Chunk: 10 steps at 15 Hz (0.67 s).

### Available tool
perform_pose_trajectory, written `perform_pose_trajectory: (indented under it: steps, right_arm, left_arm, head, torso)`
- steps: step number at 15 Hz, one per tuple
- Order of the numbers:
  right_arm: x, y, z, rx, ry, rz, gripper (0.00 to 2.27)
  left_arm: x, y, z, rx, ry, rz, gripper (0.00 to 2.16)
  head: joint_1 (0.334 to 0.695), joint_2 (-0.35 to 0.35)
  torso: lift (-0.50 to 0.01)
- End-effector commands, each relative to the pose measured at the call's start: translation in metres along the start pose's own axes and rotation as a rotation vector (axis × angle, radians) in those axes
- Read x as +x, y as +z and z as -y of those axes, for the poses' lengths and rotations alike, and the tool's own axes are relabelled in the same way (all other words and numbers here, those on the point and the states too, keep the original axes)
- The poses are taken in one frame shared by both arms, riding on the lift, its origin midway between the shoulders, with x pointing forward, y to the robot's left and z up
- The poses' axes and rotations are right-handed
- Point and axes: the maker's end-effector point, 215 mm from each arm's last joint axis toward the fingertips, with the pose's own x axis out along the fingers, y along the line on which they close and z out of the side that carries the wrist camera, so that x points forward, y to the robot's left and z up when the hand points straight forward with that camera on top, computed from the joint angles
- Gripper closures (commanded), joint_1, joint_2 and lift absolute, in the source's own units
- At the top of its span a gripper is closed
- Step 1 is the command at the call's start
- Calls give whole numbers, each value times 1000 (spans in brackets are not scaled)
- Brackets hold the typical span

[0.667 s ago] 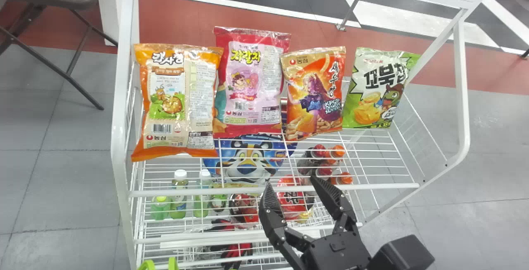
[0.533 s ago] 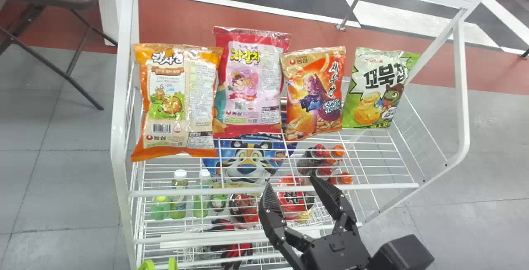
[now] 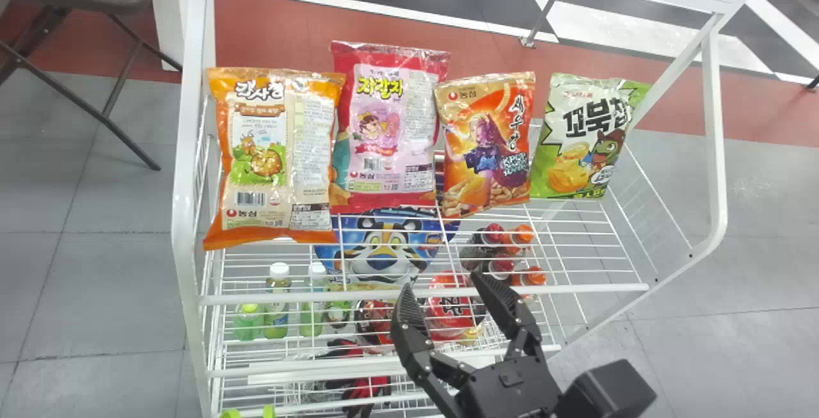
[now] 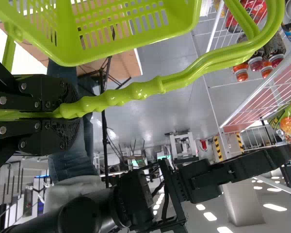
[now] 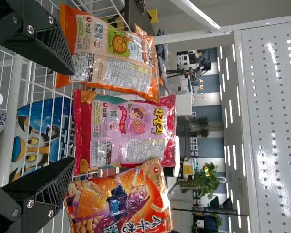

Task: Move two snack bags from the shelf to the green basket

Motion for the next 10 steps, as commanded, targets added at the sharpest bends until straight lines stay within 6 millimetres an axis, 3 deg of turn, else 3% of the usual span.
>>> perform_pose_trajectory:
  steps: [1, 5, 10]
  right_arm:
    - [18, -17, -11, -5, 22, -56, 208]
    - [59, -26, -37, -19, 68, -67, 208]
    - [97, -20, -35, 4, 55, -50, 208]
  left_arm:
    - [1, -3, 1, -1, -3, -7, 2115]
    - [6, -10, -2, -8, 6, -30, 2115]
    - [15, -17, -9, 12, 22, -94, 2115]
  head:
    - [695, -350]
    - [695, -350]
    - [695, -350]
  torso:
    - [-17]
    - [-17]
    - [-17]
